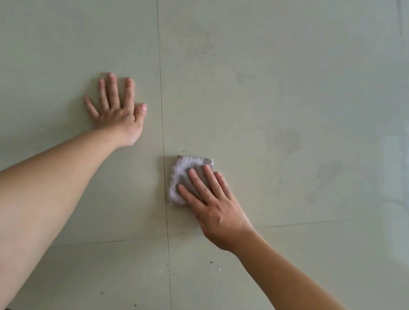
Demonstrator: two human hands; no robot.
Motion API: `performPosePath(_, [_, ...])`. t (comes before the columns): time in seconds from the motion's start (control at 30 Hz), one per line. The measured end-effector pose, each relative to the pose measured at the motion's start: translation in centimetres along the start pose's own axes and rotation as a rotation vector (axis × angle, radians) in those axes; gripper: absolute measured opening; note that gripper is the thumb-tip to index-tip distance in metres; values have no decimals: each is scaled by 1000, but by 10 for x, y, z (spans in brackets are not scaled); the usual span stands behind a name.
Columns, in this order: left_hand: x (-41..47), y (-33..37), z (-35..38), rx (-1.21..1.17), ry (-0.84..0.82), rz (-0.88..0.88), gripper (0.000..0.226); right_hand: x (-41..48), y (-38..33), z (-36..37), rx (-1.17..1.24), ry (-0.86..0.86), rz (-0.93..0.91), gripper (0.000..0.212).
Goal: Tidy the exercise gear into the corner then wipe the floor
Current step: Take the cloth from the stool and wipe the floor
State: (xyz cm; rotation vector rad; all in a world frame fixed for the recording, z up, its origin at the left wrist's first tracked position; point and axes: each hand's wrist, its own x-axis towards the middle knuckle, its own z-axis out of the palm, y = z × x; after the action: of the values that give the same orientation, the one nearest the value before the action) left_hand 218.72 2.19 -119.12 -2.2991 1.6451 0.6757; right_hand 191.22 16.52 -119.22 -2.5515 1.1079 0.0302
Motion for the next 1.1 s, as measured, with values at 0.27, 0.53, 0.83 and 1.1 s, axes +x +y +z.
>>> performPosePath(0.27, [-5, 16, -37, 92, -129, -27, 68, 14, 29, -38, -183, -247, -74, 73])
performPosePath(0.53, [-1, 13, -47, 60, -177, -29, 72, 55, 69, -49, -233, -237, -97, 64])
performPosePath(0.83, [17, -2, -37, 39, -179, 11, 64, 205, 214, -111, 33, 20, 653, 59])
performPosePath(1.1, [16, 7, -48, 82, -261, -128, 72, 229, 121, -80, 2, -83, -19, 57])
